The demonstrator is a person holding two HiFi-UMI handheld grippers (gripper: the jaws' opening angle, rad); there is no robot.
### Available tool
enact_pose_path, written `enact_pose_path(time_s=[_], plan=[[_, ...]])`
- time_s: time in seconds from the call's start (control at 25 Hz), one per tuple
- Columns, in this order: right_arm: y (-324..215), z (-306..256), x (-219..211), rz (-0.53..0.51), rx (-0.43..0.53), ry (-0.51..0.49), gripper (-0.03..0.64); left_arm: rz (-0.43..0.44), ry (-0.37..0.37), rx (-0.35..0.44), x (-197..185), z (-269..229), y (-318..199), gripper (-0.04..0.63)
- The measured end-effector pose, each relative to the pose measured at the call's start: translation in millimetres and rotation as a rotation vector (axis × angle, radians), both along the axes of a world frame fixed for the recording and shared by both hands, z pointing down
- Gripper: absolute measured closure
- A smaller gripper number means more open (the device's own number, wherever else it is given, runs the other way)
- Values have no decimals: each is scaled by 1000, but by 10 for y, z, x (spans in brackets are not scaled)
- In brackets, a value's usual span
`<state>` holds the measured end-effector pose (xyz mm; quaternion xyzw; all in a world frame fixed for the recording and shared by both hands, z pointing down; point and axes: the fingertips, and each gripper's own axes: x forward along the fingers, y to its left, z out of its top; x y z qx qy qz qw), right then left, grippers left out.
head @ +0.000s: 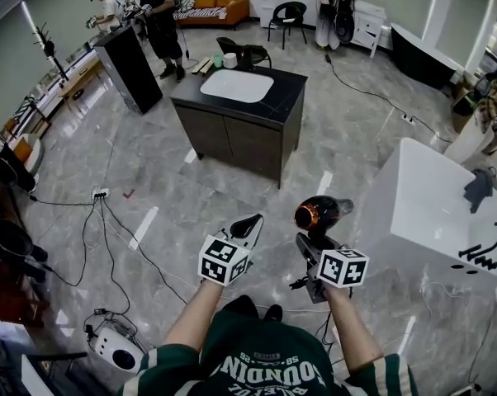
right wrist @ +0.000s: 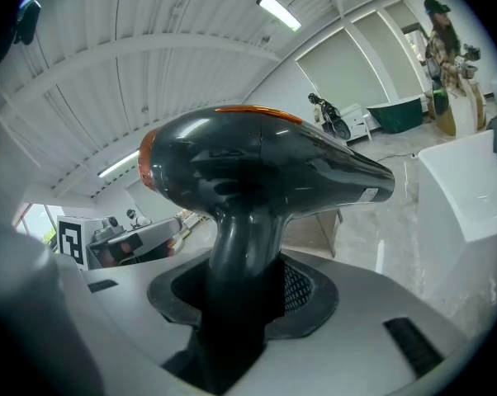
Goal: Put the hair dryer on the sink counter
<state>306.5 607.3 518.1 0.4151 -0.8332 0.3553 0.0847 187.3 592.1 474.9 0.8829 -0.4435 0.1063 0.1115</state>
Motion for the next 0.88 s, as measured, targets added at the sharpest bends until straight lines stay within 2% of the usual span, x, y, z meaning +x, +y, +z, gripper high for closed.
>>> enact_pose_path(time_s=[0.44, 0.88], plan=[[-177, 155, 208, 13, -14, 21, 434, 33, -27, -6, 217, 99, -218, 583], [-759, 184, -46, 84, 3, 42, 434, 102, -13, 16, -43, 133, -881, 583]])
